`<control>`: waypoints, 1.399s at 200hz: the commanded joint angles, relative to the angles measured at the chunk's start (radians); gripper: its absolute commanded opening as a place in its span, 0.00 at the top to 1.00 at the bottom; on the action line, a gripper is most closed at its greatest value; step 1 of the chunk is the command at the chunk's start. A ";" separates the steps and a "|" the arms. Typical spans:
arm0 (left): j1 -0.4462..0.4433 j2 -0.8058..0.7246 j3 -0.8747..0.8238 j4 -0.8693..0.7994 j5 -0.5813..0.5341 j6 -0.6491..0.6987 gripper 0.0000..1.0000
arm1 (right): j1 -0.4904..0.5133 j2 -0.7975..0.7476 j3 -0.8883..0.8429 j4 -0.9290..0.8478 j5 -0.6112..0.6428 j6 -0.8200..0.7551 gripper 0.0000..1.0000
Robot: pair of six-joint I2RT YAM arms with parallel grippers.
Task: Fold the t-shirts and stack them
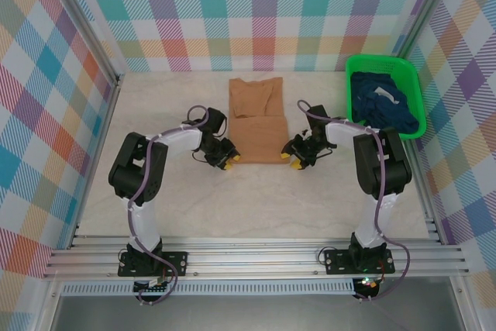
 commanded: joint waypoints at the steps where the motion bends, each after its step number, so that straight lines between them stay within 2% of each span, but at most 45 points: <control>1: -0.007 0.024 0.035 0.027 -0.043 0.020 0.71 | 0.006 0.050 0.050 0.006 -0.015 0.010 0.61; 58: -0.007 0.047 0.062 0.037 -0.031 0.028 0.84 | 0.021 0.100 0.069 0.041 -0.030 0.101 0.73; 83: -0.007 0.045 0.071 0.021 -0.042 0.044 0.90 | 0.023 0.107 0.113 -0.011 0.042 0.076 0.78; 102: -0.007 0.045 0.082 0.006 -0.048 0.062 0.93 | 0.023 0.103 0.137 -0.030 0.073 0.047 0.76; 129: -0.006 0.057 0.101 -0.003 -0.042 0.076 0.98 | 0.023 0.108 0.146 -0.041 0.077 0.036 0.67; 159: -0.007 0.061 0.115 -0.009 -0.042 0.082 1.00 | 0.023 0.119 0.151 -0.049 0.078 0.035 0.66; 171: -0.006 0.064 0.123 -0.013 -0.042 0.087 1.00 | 0.023 0.129 0.161 -0.055 0.082 0.029 0.71; 188: -0.007 0.061 0.139 -0.035 -0.045 0.099 1.00 | 0.022 0.124 0.169 -0.058 0.100 0.017 0.89; 216: -0.007 0.037 0.138 -0.071 -0.043 0.121 1.00 | 0.028 0.067 0.145 -0.051 0.126 -0.007 1.00; 249: -0.015 -0.028 0.082 -0.112 -0.018 0.163 1.00 | 0.060 -0.010 0.090 -0.070 0.123 -0.050 1.00; 280: -0.030 -0.132 -0.007 -0.183 0.012 0.243 1.00 | 0.098 -0.133 -0.038 -0.079 0.097 -0.069 1.00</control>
